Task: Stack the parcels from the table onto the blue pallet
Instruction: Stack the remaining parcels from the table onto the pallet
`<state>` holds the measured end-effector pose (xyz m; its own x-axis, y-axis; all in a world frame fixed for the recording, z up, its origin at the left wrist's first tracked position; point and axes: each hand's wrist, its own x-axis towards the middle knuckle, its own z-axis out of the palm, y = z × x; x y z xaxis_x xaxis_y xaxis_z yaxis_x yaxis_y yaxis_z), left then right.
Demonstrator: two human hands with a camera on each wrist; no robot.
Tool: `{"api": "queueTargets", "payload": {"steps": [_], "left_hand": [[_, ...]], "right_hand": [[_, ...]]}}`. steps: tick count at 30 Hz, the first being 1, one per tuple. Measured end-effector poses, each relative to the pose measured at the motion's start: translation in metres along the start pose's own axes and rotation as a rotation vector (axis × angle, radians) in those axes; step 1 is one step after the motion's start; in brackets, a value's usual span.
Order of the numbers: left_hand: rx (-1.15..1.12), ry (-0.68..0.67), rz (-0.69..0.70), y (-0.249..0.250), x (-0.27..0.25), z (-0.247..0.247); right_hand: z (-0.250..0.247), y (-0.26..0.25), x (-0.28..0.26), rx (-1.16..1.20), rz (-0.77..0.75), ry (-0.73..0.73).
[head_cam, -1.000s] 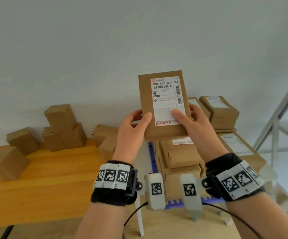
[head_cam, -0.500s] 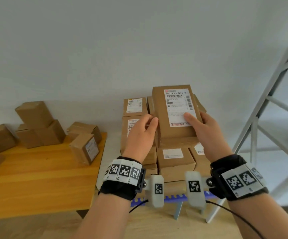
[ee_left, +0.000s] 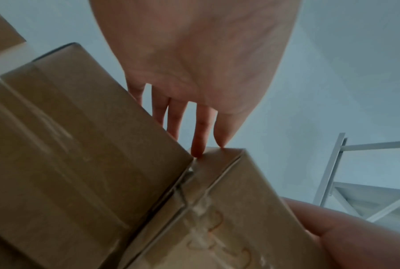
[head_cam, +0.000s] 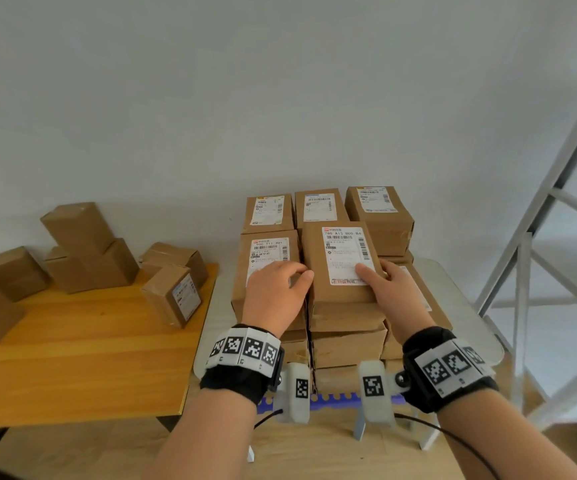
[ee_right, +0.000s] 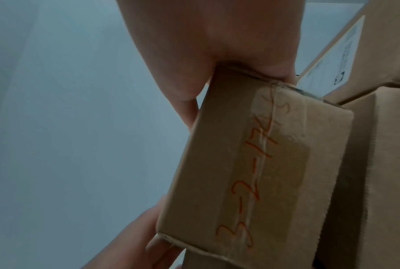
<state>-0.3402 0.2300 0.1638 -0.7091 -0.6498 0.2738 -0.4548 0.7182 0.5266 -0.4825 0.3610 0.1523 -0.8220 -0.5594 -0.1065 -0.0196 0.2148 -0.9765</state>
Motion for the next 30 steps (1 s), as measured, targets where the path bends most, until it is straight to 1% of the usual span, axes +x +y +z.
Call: {"api": "queueTargets", "payload": {"steps": [6,11,18,26,30], "left_hand": [[0.136,-0.026,0.017,-0.005,-0.001,0.003],[0.071,-0.046,0.033,-0.010,0.002,0.006],[0.080,-0.068,0.059,-0.016,0.000,0.010],[0.151,-0.016,0.087,-0.018,0.004,0.017],[0.164,-0.016,0.077,-0.017,0.006,0.016]], "right_hand": [[0.005,0.009,0.006,-0.052,0.015,-0.003],[0.010,0.011,0.013,-0.101,-0.004,0.025],[0.015,0.008,0.026,-0.108,-0.008,0.049],[0.020,0.007,0.035,-0.111,-0.006,0.052],[0.021,0.007,0.039,-0.129,-0.007,0.042]]}}
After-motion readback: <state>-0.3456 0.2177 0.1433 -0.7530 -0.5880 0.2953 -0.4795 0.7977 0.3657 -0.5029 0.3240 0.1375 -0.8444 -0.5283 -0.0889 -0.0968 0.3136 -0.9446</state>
